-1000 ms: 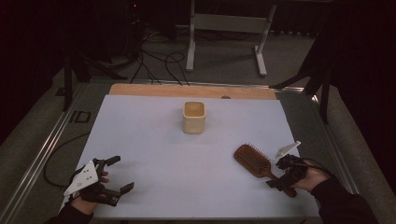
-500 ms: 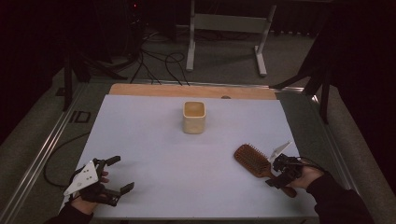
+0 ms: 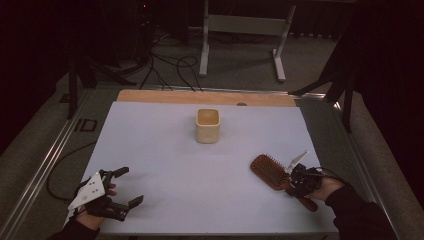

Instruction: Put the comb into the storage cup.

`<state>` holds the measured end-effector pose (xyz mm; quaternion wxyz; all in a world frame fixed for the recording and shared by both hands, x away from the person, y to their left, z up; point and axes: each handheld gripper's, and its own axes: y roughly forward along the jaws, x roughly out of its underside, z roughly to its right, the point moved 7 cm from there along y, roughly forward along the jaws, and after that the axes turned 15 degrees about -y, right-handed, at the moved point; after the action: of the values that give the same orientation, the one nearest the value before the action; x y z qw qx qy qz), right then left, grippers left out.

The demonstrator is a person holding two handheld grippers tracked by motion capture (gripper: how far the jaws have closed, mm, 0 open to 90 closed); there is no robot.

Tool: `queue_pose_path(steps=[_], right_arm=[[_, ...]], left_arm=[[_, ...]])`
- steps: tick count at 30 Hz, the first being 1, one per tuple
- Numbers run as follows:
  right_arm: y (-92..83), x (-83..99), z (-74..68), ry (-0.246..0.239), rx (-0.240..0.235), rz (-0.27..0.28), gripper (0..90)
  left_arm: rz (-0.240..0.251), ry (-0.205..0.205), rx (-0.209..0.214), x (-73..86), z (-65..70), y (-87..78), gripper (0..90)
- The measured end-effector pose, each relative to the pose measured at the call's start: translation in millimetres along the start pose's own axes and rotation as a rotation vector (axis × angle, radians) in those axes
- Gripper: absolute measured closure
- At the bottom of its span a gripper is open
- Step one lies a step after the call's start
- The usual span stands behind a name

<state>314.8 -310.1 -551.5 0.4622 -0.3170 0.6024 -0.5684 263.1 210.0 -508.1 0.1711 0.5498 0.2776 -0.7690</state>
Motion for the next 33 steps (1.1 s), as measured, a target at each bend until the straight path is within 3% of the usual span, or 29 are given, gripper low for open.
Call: queue_pose_path(steps=[6,17,23,33], right_arm=[[1.9,-0.9,-0.6,0.008,0.012,-0.039,64.8],[3.7,-3.7,-2.6,0.013,0.026,-0.113,69.6],[4.3,-3.1,-2.4,0.027,0.014,-0.109,72.4],[4.4,-1.8,-7.6,0.046,0.087,-0.071,73.2]], left_arm=[[-0.002,-0.001,0.001,0.4,-0.2,0.0,0.1],[-0.005,-0.002,0.002,0.9,0.0,0.4,0.1],[-0.008,-0.002,0.003,1.2,0.0,0.8,0.1],[-0.011,-0.002,0.005,1.5,0.4,2.3,0.1]])
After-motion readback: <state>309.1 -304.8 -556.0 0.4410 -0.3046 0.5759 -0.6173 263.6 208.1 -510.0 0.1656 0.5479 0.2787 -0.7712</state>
